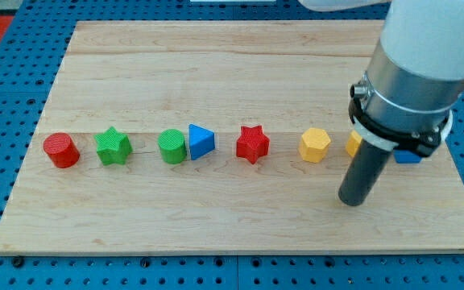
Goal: Move the blue cube above the yellow blocks
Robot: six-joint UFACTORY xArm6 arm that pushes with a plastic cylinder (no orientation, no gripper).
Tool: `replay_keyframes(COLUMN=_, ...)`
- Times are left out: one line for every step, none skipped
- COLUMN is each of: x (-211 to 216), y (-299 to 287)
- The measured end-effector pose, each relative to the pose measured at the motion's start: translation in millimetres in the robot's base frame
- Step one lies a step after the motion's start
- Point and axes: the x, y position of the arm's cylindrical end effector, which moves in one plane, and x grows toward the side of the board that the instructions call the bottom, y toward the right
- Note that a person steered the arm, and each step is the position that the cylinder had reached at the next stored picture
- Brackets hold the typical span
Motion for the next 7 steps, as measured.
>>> replay_keyframes(x=-24, y=11)
replay_keyframes(x=10, y=22)
replay_keyframes(x=-10, y=33)
replay_keyframes(x=-11, y=90)
replay_keyframes(x=-23, y=98)
replay_keyframes(x=-33, y=93)
replay_keyframes(x=-37, y=118)
